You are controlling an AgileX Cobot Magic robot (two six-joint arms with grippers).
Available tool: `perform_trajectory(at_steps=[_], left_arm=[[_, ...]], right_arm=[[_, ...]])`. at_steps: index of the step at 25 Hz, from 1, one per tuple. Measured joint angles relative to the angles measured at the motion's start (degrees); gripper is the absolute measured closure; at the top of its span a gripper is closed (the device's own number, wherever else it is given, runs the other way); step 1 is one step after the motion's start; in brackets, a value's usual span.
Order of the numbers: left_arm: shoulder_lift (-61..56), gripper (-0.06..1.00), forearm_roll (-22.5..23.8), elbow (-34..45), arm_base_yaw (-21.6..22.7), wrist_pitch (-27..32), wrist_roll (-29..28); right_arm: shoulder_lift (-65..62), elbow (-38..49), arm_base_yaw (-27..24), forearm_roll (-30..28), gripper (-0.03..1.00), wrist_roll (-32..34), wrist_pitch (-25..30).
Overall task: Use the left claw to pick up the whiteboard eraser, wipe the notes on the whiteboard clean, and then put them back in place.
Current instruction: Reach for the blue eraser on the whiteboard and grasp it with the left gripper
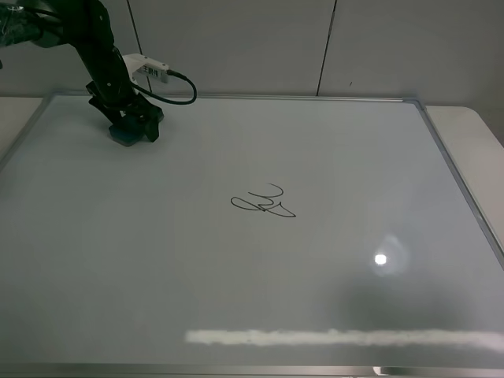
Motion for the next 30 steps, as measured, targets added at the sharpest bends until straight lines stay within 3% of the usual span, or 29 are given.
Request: perform_trajectory(at_steps=[13, 22, 30], left_arm=[[0.4, -0.03, -0.2, -4.7, 0.0, 4.0, 0.0], [0.4, 0.09, -1.1, -4.7, 0.0, 3.5, 0.0], [1.5, 0.10, -1.7, -4.7, 0.0, 3.5, 0.0]], right_arm=[[0.0, 0.0, 0.0, 0.0, -0.02, 0.0, 0.0], [0.0, 0.0, 0.0, 0.0, -0.02, 0.0, 0.0], [0.0, 0.0, 0.0, 0.0, -0.02, 0.0, 0.0]])
